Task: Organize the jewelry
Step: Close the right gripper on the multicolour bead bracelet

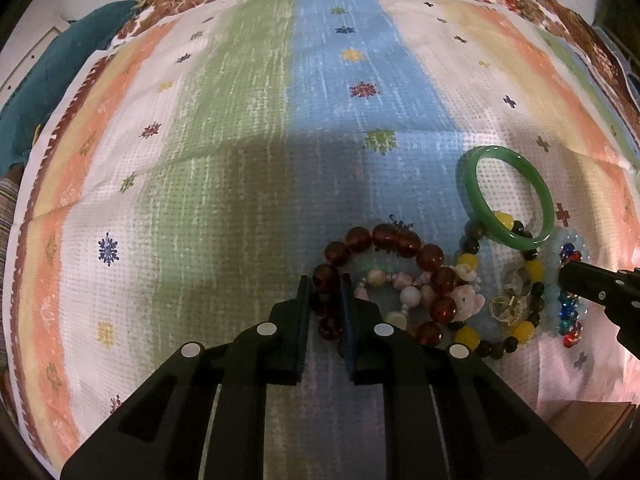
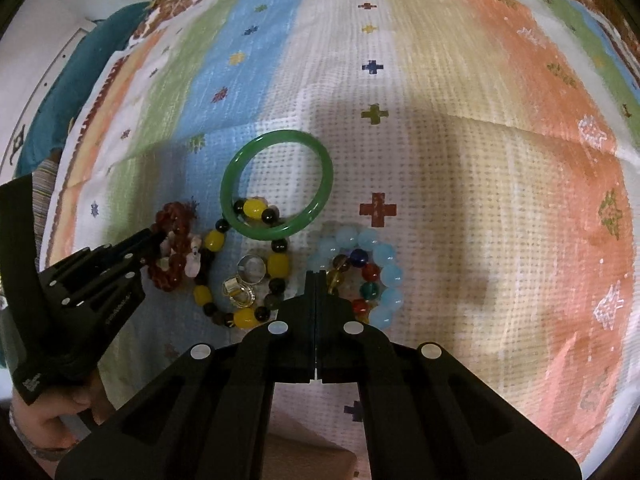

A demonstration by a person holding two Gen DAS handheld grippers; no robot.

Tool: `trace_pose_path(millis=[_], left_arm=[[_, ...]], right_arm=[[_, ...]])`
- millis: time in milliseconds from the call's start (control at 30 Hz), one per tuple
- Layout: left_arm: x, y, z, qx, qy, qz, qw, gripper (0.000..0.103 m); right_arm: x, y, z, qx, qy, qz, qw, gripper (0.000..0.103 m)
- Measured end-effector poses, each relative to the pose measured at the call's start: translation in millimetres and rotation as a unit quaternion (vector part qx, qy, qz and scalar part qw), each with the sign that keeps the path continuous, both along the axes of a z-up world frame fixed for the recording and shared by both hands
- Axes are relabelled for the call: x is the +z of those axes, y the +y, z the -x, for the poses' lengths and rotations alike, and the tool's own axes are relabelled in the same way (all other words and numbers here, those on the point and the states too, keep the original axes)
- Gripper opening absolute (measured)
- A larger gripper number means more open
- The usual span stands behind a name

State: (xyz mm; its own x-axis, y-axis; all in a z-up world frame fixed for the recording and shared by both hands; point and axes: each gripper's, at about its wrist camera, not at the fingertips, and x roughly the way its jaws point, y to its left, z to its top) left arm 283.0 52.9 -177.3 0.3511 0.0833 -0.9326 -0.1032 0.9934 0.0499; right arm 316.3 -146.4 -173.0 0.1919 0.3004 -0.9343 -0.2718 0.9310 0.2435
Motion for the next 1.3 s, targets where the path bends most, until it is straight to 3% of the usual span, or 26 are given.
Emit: trace_pose_path(millis=[500,567,600,633,1300], left_arm=[[2,4,2,0.004,0.004,0.009,0.9999,0.013],[1,4,2,0.006,0.005,0.012,0.9999,0.013],[1,5,2,0.006,0.006,0.012,0.9999,0.013],[1,4,2,0.006,0.006,0.011,0.9999,0.013],[1,1,3,0.004,0.006,0.005,1.0000,0.013]], right_arm=[[8,-20,-2,-0.031,0.037,-0.023,0.999,0.002],[9,-23,-1,-0.035,0.044,-0.033,0.998,0.015],[10,-23,0,-0.037,0.042,-0.036,0.998,0.034],[11,-23,0,-0.038,0.040,-0.038,0.998,0.038],[-6,-12,0,-0.037,0.077,-0.033,0.996,0.038]])
